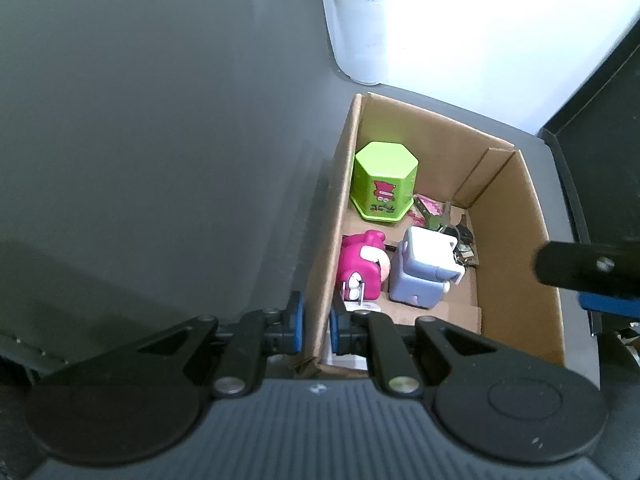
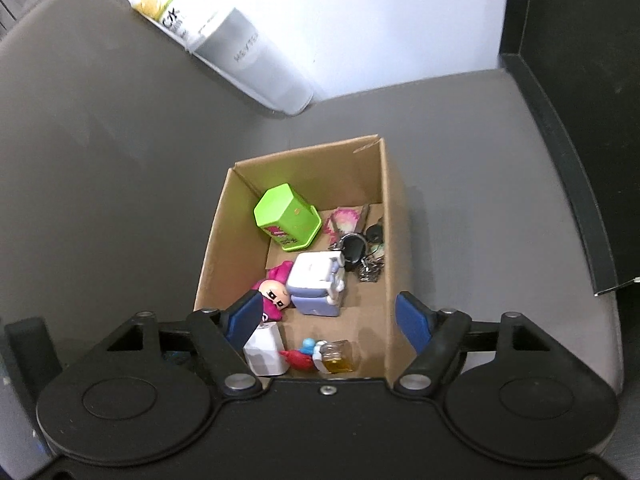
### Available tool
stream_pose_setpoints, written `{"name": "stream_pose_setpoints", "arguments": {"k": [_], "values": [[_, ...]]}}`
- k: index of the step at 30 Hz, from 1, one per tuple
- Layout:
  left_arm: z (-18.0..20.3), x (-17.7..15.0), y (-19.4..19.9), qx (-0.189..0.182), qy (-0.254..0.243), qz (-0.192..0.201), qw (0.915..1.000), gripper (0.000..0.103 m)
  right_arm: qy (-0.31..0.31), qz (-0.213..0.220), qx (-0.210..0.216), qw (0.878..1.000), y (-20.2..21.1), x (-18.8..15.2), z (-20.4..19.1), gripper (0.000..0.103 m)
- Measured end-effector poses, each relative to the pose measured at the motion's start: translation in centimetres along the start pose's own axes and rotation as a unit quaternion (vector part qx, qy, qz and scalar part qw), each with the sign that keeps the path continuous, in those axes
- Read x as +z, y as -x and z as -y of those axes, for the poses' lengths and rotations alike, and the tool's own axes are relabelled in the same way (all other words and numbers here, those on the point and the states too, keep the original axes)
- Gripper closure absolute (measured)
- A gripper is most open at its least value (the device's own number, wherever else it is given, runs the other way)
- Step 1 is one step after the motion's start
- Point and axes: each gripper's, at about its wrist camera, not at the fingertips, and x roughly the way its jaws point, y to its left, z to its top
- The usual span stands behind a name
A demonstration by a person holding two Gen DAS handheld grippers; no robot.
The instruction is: Organize rigid objects
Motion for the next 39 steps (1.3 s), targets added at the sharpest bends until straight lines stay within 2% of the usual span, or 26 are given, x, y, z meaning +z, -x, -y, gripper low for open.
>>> {"name": "stream_pose_setpoints", "arguments": {"k": [7, 11, 20, 27, 30, 32, 37, 39], "values": [[0.6, 0.0, -0.3, 0.017, -0.005, 0.003, 0.9998, 0.092, -0.004, 0.017, 0.011, 1.000, 1.8, -0.6, 2.1, 0.030], [0.8, -0.1, -0.2, 0.026, -0.010, 0.002, 0.9996, 0.092, -0.007, 0.027, 0.013, 1.000, 2.3, -1.2, 3.2, 0.027], [1.6, 0.2, -0.1, 0.045, -0.015, -0.011, 0.9988, 0.091, -0.041, 0.034, 0.033, 0.998, 3.3, -2.2, 5.9, 0.026], [2.1, 0.9, 1.3, 0.053, -0.020, -0.021, 0.9982, 0.089, -0.053, 0.048, 0.046, 0.996, 4.5, -2.6, 7.0, 0.025], [2.1, 1.3, 2.3, 0.045, -0.016, -0.026, 0.9985, 0.088, -0.056, 0.054, 0.049, 0.996, 4.9, -2.6, 7.1, 0.024], [2.2, 1.4, 3.4, 0.043, -0.019, -0.016, 0.9988, 0.085, -0.058, 0.061, 0.049, 0.995, 5.4, -2.7, 7.2, 0.021], [2.3, 1.9, 6.1, 0.038, -0.024, 0.001, 0.9990, 0.057, -0.054, 0.079, 0.048, 0.994, 6.7, -2.6, 6.7, 0.012], [2.4, 2.1, 7.3, 0.034, -0.030, 0.011, 0.9989, 0.050, -0.049, 0.087, 0.046, 0.994, 7.3, -2.5, 6.3, 0.009]]}}
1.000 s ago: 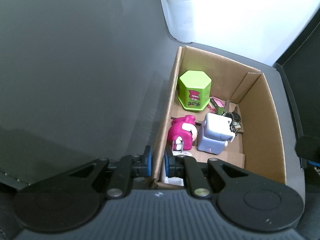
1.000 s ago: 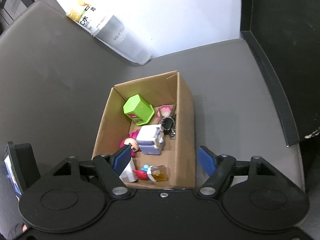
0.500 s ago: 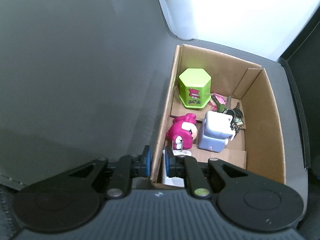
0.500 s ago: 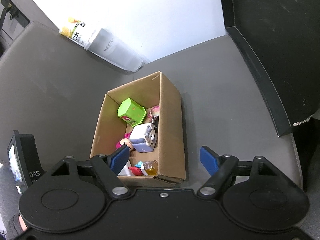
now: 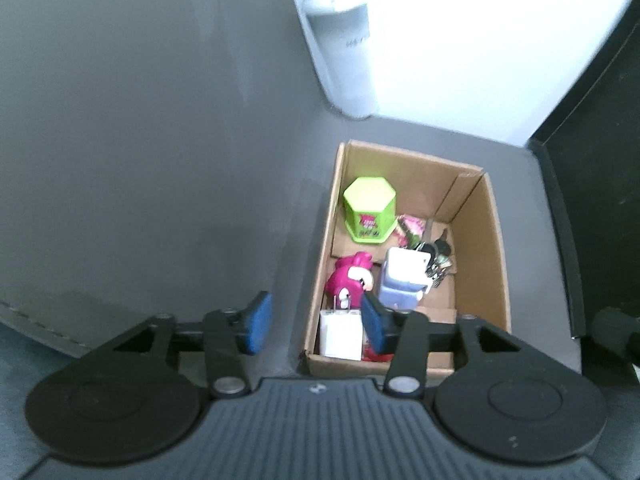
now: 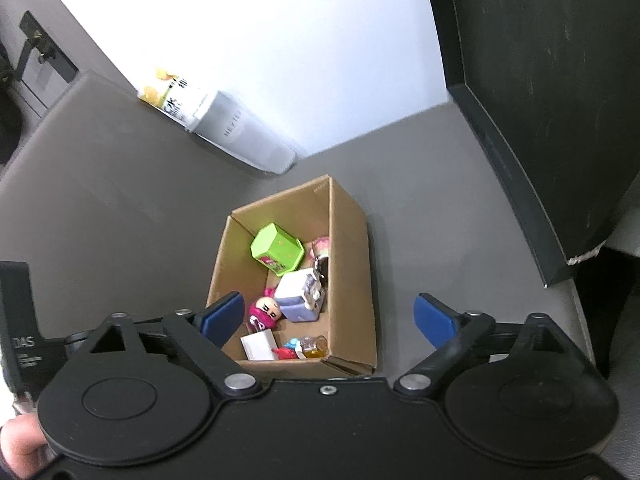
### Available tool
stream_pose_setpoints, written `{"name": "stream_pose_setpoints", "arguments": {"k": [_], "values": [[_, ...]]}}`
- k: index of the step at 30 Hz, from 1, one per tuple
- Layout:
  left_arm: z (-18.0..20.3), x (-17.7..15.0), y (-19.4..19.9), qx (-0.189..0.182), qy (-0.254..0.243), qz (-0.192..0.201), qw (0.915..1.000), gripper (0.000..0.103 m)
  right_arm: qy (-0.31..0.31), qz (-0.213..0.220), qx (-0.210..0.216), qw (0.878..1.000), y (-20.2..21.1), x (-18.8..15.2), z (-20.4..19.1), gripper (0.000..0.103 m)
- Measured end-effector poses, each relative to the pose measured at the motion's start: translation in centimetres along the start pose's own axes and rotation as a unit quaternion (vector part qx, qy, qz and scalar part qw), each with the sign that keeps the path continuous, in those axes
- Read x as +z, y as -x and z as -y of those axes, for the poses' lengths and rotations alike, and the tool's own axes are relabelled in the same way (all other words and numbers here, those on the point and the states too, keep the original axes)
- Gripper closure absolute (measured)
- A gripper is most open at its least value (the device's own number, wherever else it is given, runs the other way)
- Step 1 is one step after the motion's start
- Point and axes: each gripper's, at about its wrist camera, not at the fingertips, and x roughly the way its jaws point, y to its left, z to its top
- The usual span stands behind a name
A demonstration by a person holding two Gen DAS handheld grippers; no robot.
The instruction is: Organize rigid objects
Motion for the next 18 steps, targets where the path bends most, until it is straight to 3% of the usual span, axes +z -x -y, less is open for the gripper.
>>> {"name": "stream_pose_setpoints", "arguments": {"k": [4, 8, 18], "values": [[-0.2, 0.2, 2.4, -0.011, -0.010, 0.019, 0.9997, 0.038, 0.004, 0.017, -0.007, 1.000, 1.1, 0.5, -0.5, 0.000], [-0.7, 0.3, 4.6, -0.019, -0.014, 0.036, 0.9991, 0.034, 0.006, 0.028, -0.009, 1.000, 2.4, 0.7, -0.9, 0.000], [-1.4, 0.4, 9.9, -0.053, -0.021, 0.069, 0.9960, 0.013, 0.041, 0.050, -0.037, 0.997, 5.7, 0.4, -3.2, 0.000]]}}
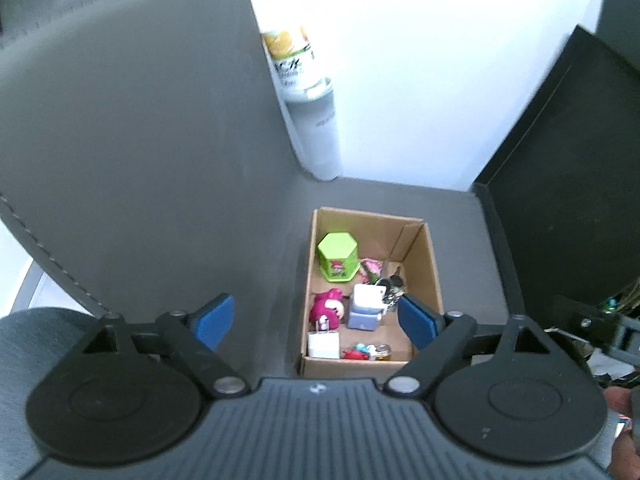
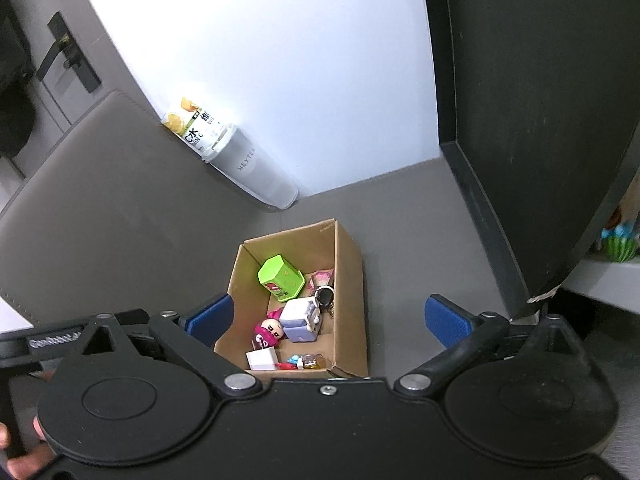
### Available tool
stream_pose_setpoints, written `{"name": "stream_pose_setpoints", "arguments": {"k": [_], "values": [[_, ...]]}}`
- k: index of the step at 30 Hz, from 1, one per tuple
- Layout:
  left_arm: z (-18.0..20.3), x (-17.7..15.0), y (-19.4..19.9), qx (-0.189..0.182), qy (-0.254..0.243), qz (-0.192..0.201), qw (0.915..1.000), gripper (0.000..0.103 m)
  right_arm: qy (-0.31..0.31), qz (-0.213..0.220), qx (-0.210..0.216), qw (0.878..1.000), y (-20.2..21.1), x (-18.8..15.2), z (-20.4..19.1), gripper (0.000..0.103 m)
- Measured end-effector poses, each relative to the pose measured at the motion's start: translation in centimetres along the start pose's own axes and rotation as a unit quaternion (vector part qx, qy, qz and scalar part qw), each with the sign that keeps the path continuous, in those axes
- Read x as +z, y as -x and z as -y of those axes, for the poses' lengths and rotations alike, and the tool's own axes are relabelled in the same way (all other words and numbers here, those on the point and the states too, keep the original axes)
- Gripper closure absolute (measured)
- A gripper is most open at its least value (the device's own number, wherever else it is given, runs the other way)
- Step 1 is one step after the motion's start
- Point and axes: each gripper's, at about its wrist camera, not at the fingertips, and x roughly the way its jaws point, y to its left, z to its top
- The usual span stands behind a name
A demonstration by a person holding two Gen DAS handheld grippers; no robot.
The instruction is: Organize rigid objects
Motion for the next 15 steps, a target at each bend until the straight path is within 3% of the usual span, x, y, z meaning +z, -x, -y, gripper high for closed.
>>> {"name": "stream_pose_setpoints", "arguments": {"k": [15], "values": [[0.2, -0.7, 6.2, -0.022, -0.027, 0.039, 0.9986, 0.005, 0.028, 0.016, -0.042, 0.999, 4.2, 0.7, -2.9, 0.000]]}}
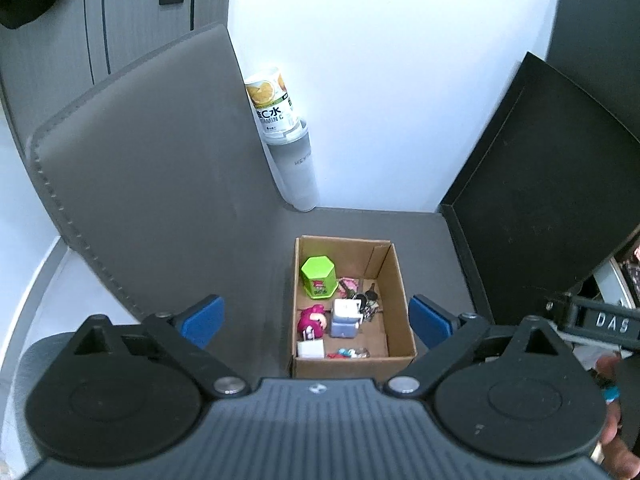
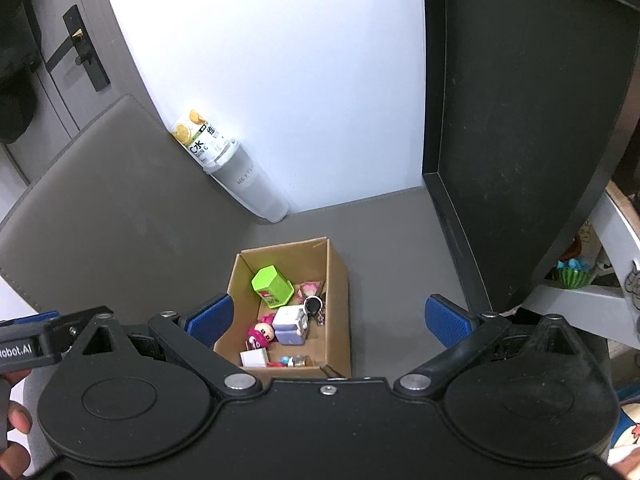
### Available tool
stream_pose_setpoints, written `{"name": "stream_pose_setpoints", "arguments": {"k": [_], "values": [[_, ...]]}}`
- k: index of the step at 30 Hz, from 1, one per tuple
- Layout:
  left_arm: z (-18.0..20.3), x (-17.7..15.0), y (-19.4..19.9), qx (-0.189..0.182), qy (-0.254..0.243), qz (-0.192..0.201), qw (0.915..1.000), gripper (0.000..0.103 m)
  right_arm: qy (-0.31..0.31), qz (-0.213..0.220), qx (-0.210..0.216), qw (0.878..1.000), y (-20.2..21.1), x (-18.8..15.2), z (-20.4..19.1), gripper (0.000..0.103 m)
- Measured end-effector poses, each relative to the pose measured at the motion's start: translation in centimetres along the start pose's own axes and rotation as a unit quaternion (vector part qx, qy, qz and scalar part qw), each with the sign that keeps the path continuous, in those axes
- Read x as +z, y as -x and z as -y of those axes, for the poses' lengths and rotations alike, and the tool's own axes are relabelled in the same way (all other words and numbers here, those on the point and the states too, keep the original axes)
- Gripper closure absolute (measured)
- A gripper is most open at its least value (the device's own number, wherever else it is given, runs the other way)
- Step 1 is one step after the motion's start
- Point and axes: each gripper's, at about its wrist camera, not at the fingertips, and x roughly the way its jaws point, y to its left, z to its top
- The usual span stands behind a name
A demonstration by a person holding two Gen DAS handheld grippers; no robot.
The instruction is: Organize rigid objects
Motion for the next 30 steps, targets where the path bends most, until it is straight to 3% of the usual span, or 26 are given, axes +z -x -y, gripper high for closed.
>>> {"name": "stream_pose_setpoints", "arguments": {"k": [6, 18, 30], "values": [[0.7, -0.8, 1.5, -0.002, -0.028, -0.006, 0.9996, 0.004, 0.013, -0.005, -0.012, 1.000, 1.2, -0.4, -0.7, 0.000], [1.3, -1.5, 4.7, -0.014, -0.038, 0.015, 0.9991, 0.004, 0.036, 0.006, -0.028, 0.999, 4.1, -0.8, -1.2, 0.000], [1.6, -1.6, 5.7, -0.021, -0.036, 0.028, 0.9988, 0.004, 0.038, 0.014, -0.009, 0.999, 5.4, -1.0, -1.3, 0.000]]}}
